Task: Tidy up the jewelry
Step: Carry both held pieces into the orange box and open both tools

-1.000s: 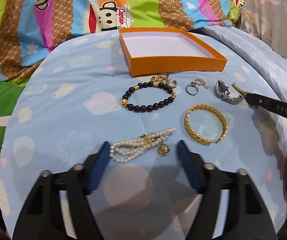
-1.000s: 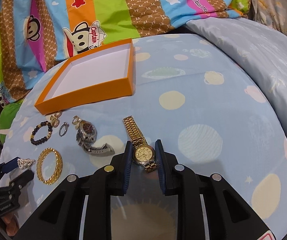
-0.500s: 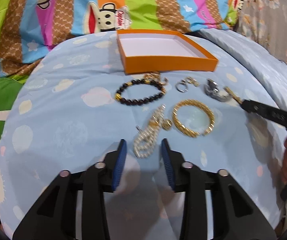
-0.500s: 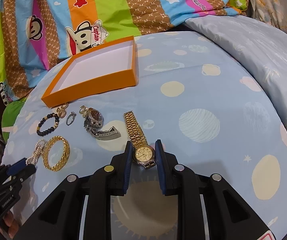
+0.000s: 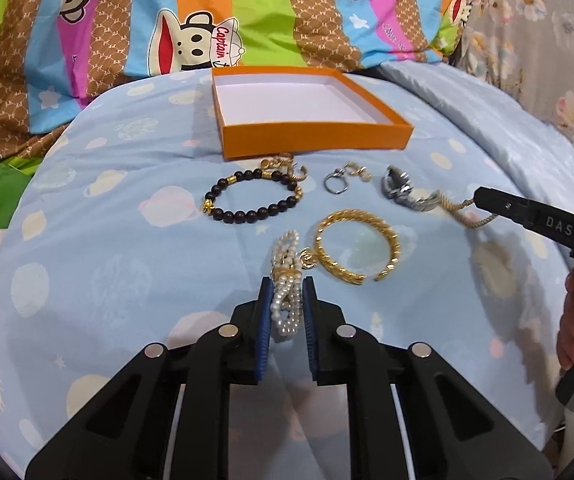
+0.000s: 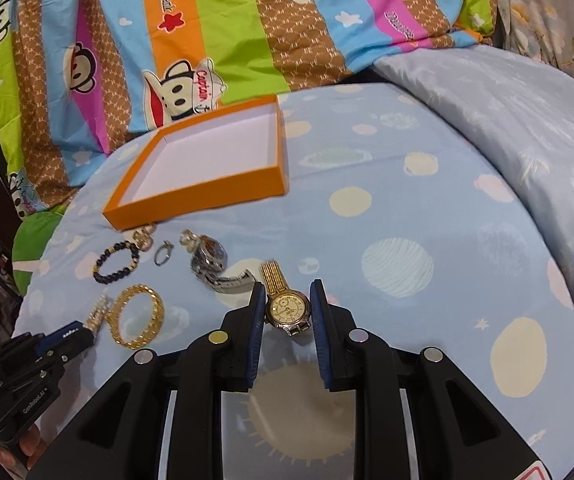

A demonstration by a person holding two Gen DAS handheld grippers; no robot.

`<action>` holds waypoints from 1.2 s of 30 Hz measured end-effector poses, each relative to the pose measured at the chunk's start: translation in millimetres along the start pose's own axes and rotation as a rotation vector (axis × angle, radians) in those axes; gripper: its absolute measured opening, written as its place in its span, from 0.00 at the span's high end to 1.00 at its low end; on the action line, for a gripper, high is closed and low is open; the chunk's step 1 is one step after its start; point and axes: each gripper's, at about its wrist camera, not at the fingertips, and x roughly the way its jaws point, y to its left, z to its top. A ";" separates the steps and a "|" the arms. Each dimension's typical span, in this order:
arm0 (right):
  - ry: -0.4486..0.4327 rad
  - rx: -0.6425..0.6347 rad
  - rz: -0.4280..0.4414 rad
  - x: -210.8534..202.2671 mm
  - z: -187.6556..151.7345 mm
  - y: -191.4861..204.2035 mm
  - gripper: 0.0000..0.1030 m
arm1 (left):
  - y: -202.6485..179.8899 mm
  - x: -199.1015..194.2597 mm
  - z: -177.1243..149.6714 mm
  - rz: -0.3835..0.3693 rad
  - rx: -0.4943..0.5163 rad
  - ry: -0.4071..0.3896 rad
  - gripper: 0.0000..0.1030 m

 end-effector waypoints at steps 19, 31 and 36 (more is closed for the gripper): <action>-0.160 -0.135 0.099 -6.1 133.0 42.6 0.79 | -0.9 -31.9 134.3 -0.032 0.056 -0.218 0.93; -0.077 -0.090 0.174 126.5 239.2 57.7 0.79 | -1.4 86.0 265.6 0.030 0.061 -0.172 0.93; -0.014 -0.054 0.190 172.3 240.9 53.0 0.79 | 6.6 141.4 273.5 0.034 0.035 -0.113 0.93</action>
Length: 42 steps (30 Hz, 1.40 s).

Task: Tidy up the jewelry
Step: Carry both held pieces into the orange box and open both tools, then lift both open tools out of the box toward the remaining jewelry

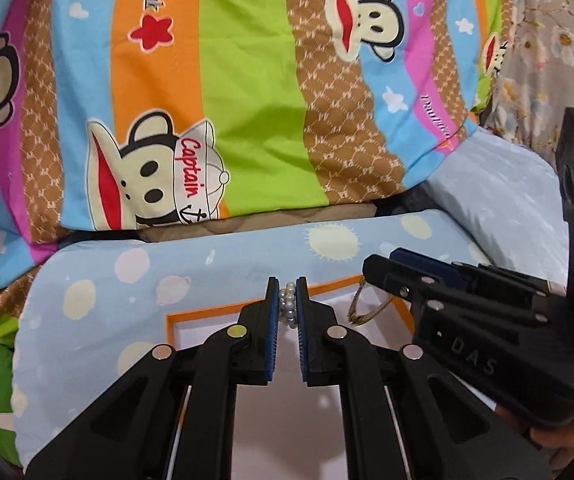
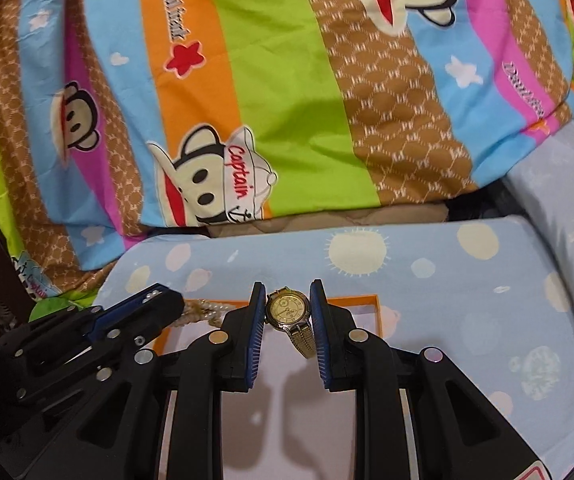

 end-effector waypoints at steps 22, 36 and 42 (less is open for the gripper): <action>0.058 0.004 -0.066 -34.0 -70.4 -17.6 0.73 | 24.7 -10.3 -50.4 0.076 0.018 0.098 0.46; 0.050 -0.032 -0.115 -72.5 -144.4 -1.7 0.72 | 44.7 -40.9 -133.9 0.154 -0.035 0.125 0.46; 0.023 -0.041 -0.111 -79.2 -147.4 2.1 0.72 | 58.7 -27.5 -130.5 0.172 -0.098 0.119 0.44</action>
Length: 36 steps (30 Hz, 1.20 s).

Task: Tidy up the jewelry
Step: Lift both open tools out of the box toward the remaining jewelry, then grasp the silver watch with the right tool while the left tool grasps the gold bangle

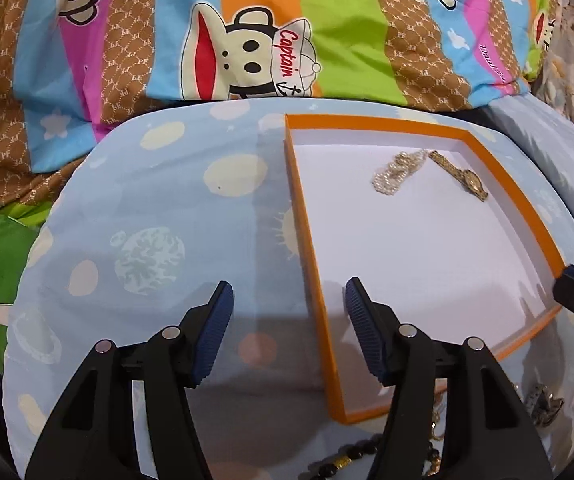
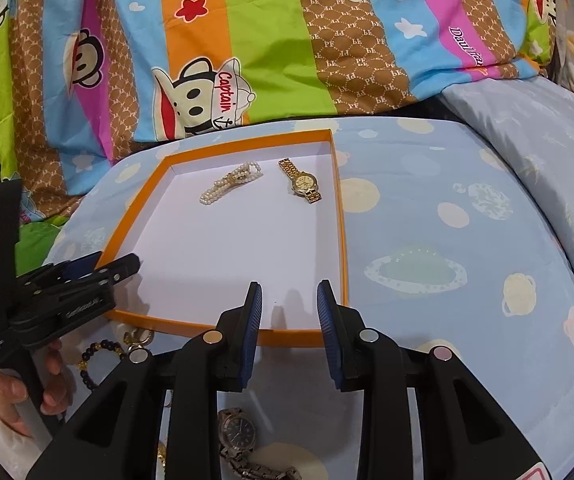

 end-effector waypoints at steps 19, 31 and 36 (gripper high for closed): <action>0.071 -0.030 0.073 -20.1 -70.8 20.7 0.63 | 20.7 -64.1 -11.7 -0.011 -0.067 -0.083 0.43; 0.062 -0.026 0.059 -18.5 -77.3 18.7 0.80 | 14.8 -82.3 -88.5 -0.093 -0.076 0.009 0.33; 0.043 -0.010 0.053 -27.5 -84.9 13.4 0.81 | -2.7 -97.4 -100.9 -0.157 -0.055 -0.009 0.29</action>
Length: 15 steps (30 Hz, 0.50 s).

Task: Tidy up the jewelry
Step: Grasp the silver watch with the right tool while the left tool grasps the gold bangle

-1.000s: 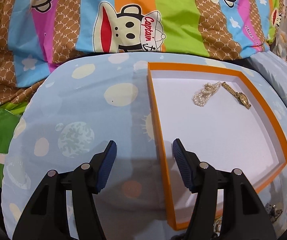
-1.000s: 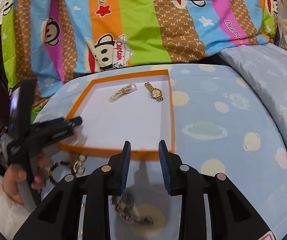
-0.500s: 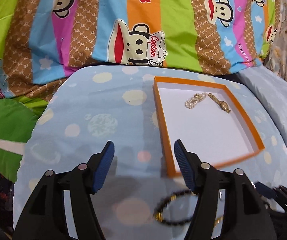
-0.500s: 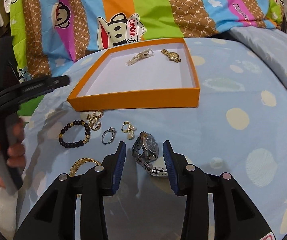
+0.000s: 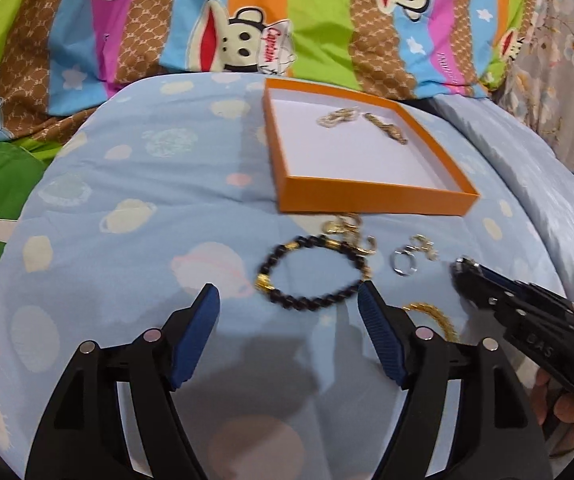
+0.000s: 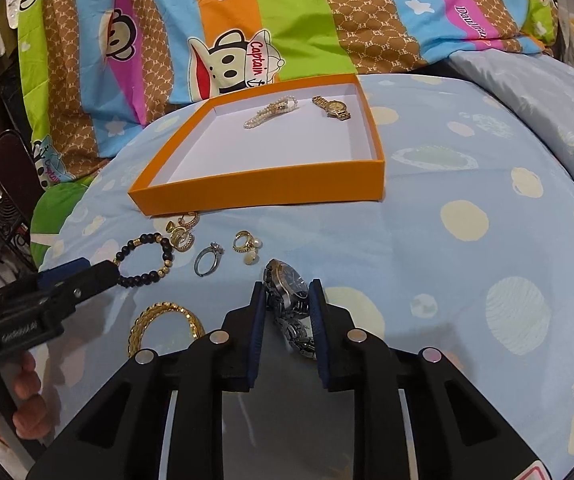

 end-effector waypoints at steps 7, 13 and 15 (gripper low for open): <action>-0.028 0.036 -0.013 -17.5 -12.7 -12.1 0.81 | -43.0 -4.7 -15.4 -0.047 0.076 -0.004 0.19; -0.040 0.055 -0.027 -29.8 -18.7 -21.6 0.85 | -72.0 11.7 -24.9 -0.034 0.138 0.041 0.19; -0.038 0.059 -0.026 -30.9 -19.7 -23.4 0.85 | -76.8 17.1 -25.8 -0.024 0.144 0.055 0.20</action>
